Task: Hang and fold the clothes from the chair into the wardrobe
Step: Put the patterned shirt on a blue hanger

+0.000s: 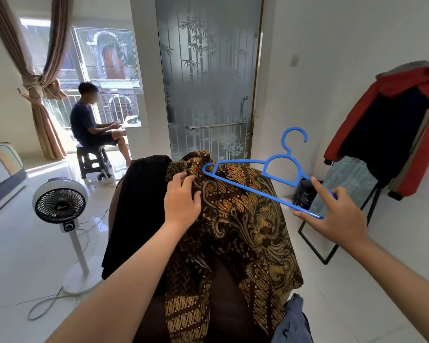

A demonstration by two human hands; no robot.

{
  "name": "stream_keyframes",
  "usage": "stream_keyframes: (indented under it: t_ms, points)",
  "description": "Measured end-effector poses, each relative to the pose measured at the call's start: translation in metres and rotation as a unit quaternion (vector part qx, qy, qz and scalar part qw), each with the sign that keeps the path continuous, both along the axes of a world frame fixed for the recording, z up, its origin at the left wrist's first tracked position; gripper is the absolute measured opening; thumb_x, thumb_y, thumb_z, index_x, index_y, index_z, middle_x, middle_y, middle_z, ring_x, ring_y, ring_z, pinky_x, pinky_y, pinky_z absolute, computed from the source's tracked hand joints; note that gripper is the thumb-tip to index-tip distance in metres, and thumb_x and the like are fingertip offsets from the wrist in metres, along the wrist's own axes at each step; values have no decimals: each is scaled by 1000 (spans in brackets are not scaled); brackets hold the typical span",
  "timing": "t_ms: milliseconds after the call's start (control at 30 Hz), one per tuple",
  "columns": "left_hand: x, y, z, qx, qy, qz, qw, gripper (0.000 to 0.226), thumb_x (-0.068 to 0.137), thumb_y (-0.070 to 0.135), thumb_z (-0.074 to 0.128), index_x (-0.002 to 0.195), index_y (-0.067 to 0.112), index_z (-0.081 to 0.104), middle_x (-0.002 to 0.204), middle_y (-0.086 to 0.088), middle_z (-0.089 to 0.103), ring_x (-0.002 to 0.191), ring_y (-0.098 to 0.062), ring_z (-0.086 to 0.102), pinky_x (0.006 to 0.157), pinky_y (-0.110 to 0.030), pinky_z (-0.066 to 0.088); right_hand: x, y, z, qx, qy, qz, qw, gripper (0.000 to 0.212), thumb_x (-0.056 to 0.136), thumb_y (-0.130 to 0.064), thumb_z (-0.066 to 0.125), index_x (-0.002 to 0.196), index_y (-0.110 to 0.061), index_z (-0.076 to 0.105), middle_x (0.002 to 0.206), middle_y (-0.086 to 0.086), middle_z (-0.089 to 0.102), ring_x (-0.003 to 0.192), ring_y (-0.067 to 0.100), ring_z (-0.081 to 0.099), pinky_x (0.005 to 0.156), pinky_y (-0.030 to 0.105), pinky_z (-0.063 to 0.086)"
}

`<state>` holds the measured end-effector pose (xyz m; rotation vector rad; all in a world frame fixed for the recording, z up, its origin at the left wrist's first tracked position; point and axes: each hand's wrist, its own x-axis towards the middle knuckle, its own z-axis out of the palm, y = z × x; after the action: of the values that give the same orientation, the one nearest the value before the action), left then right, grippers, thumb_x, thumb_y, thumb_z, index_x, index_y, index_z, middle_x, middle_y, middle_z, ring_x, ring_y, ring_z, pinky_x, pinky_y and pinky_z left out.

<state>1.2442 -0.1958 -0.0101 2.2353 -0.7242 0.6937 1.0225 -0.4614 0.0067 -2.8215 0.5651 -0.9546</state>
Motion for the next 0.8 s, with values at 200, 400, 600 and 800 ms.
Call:
stream_keyframes:
  t_ms: [200, 400, 600, 800]
  points:
    - [20, -30, 16, 13, 75, -53, 996, 56, 89, 4, 54, 142, 16, 39, 137, -5, 44, 121, -23, 49, 98, -31, 42, -3, -11, 5, 2, -11, -13, 1000, 92, 67, -80, 44, 139, -22, 50, 79, -1, 32, 54, 13, 31, 45, 11, 11]
    - [11, -20, -8, -15, 48, -57, 997, 52, 87, -3, 54, 137, 6, 45, 130, -4, 52, 119, -20, 52, 96, -17, 34, 1, -11, 4, 2, -33, -6, 999, 92, 67, -78, 47, 137, -20, 51, 80, -1, 32, 54, 13, 30, 46, 10, 12]
    - [-5, -1, -36, 21, 59, -65, 996, 51, 87, -1, 54, 137, 7, 45, 131, -3, 51, 119, -21, 52, 98, -19, 37, 13, -4, -2, 6, -4, 13, 1000, 94, 68, -82, 42, 139, -22, 49, 82, 0, 32, 57, 13, 32, 43, 13, 16]
    - [-7, 14, -31, 54, 68, -65, 994, 44, 90, 10, 55, 133, 10, 47, 127, -1, 54, 114, -20, 55, 93, -24, 43, 16, 3, -4, 18, -12, 24, 999, 96, 69, -87, 37, 140, -25, 47, 84, 3, 35, 55, 16, 36, 40, 20, 33]
